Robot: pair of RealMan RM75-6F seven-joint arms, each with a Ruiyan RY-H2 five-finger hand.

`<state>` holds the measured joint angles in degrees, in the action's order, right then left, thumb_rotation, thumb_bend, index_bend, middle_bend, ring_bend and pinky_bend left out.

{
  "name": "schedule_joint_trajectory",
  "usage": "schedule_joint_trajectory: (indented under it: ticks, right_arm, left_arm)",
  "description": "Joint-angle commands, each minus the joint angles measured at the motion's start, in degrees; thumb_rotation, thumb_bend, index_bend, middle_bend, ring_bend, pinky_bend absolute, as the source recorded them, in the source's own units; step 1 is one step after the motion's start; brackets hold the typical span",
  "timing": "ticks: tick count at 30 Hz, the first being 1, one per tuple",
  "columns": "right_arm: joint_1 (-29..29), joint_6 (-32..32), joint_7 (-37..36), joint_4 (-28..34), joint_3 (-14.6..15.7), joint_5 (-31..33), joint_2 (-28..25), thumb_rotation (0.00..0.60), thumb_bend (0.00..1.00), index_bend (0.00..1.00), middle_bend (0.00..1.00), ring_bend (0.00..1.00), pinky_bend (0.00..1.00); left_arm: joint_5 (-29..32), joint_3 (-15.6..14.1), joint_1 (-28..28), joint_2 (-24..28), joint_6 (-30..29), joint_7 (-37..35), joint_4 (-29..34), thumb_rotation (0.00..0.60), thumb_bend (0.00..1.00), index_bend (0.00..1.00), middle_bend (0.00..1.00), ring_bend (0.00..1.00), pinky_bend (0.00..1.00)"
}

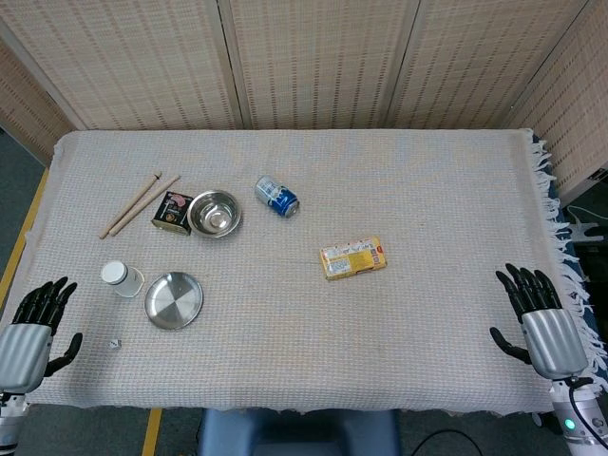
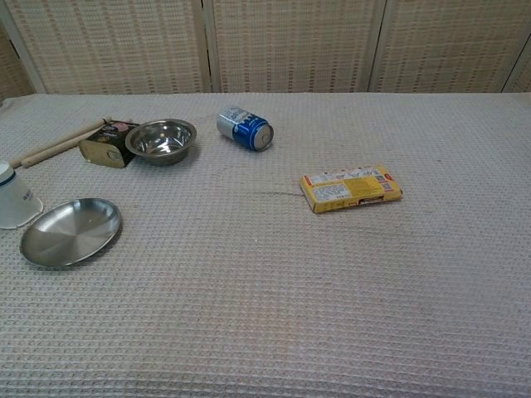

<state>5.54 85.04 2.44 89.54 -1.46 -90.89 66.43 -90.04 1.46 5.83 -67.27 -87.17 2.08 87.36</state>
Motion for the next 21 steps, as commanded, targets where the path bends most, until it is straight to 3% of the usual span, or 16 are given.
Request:
schedule_joint_trajectory:
  ticks: [1,4,6,9,13,18,21]
  right_arm:
    - [0.0,0.2,-0.1,0.5,0.0,0.1,-0.5,0.559,0.17,0.0,0.0,0.0,0.0]
    - [-0.4,0.8,-0.2,0.6,0.1,-0.2,-0.8,0.559,0.17,0.0,0.0,0.0,0.0]
    - [-0.7,1.4,-0.3,0.9,0.1,-0.4,-1.0,0.559,0.17,0.0,0.0,0.0,0.0]
    - [-1.1,2.4,0.0,1.2,0.4,-1.2,-1.2,0.559,0.17,0.0,0.0,0.0,0.0]
    - [-1.3,2.7,0.6,1.7,0.7,-1.7,-1.3,0.56,0.17,0.0,0.0,0.0,0.0]
    - [-1.5,2.7,1.2,2.2,0.9,-2.1,-1.3,0.56,0.17,0.0,0.0,0.0,0.0]
    - [-2.0,4.3,1.4,2.5,0.9,-2.9,-1.5,0.561,0.17,0.0,0.0,0.0,0.0]
  left_arm:
    - [1.5,-0.7,0.5,0.5,2.9,2.7,2.1,0.6,0.41,0.0,0.0,0.0,0.14]
    - [2.0,-1.3,0.7,0.7,4.6,4.4,3.5,0.6,0.41,0.0,0.01,0.0,0.19]
    - [2.3,-1.9,0.7,0.1,5.4,5.6,3.5,0.6,0.41,0.0,0.08,0.05,0.28]
    - [2.7,-2.1,0.8,-2.4,6.1,9.0,1.7,0.6,0.41,0.05,0.3,0.26,0.5]
    - [3.7,-1.9,1.0,-7.0,6.7,13.1,-2.8,0.6,0.41,0.19,0.55,0.49,0.68]
    - [4.4,-0.9,1.7,-10.8,7.1,13.3,-7.0,0.6,0.41,0.3,0.78,0.69,0.82]
    - [4.7,-0.9,2.0,-12.0,7.8,12.7,-8.6,0.6,0.41,0.34,0.85,0.75,0.85]
